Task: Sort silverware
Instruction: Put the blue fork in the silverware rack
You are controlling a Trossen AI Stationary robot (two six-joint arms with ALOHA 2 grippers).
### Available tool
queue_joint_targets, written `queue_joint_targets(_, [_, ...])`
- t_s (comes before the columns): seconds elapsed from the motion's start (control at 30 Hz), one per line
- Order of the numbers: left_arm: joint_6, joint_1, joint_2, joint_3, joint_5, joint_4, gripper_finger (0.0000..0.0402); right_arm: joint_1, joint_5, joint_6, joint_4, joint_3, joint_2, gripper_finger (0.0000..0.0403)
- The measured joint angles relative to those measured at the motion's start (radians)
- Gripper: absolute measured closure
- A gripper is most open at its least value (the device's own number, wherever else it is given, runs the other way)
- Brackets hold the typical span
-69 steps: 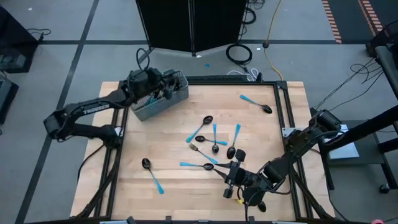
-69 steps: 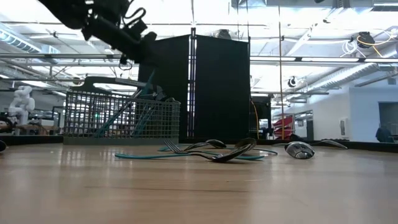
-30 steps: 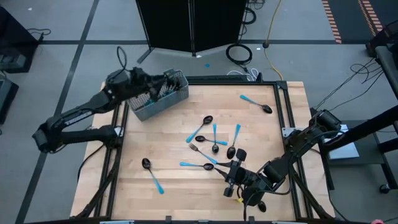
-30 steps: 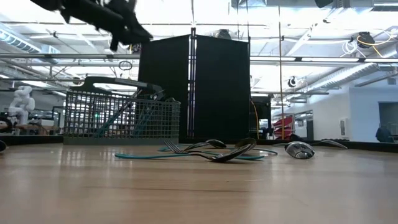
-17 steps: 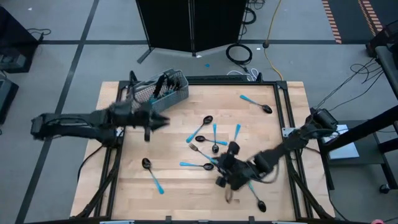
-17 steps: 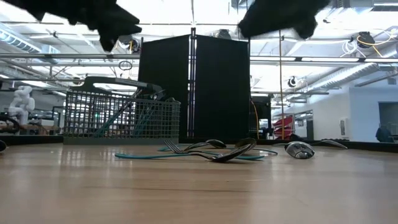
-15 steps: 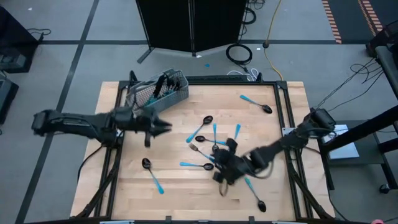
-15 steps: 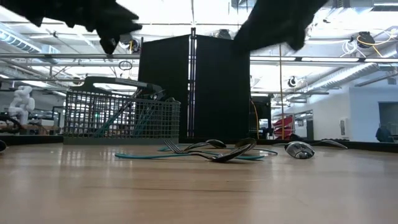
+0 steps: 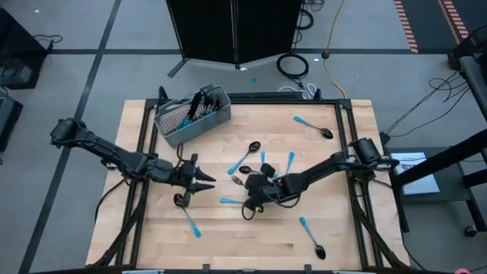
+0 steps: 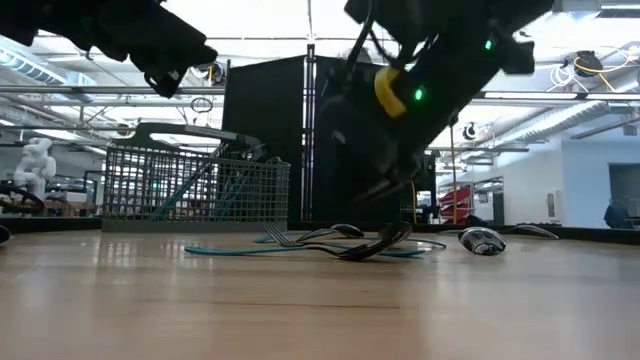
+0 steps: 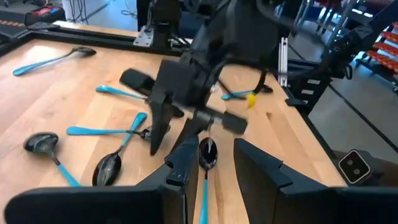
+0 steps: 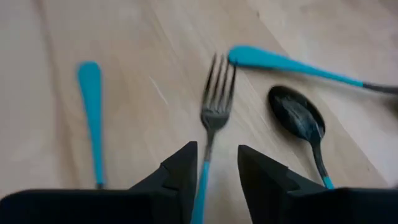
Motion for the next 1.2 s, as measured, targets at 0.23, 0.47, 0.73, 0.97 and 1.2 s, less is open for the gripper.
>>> queue_joint_targets(0.23, [0.0, 0.001, 0.0, 0.0, -0.01, 0.017, 0.0304, -0.003, -0.006, 0.013, 0.028, 0.0, 0.065, 0.0265])
queue_joint_targets(0.47, [0.001, 0.001, 0.0, 0.0, -0.014, 0.031, 0.0305, 0.0, 0.013, 0.013, 0.043, 0.007, 0.138, 0.0295])
queue_joint_targets(0.73, [0.0, 0.001, 0.0, 0.0, -0.016, 0.031, 0.0305, 0.004, 0.002, 0.006, 0.023, 0.006, 0.136, 0.0395])
queue_joint_targets(0.97, [0.0, 0.001, 0.0, 0.0, -0.016, 0.034, 0.0305, 0.007, -0.033, -0.08, 0.139, -0.006, 0.06, 0.0401])
queue_joint_targets(1.2, [-0.001, 0.0, -0.013, 0.001, -0.054, 0.118, 0.0304, 0.009, 0.082, -0.169, 0.305, -0.003, -0.013, 0.0402])
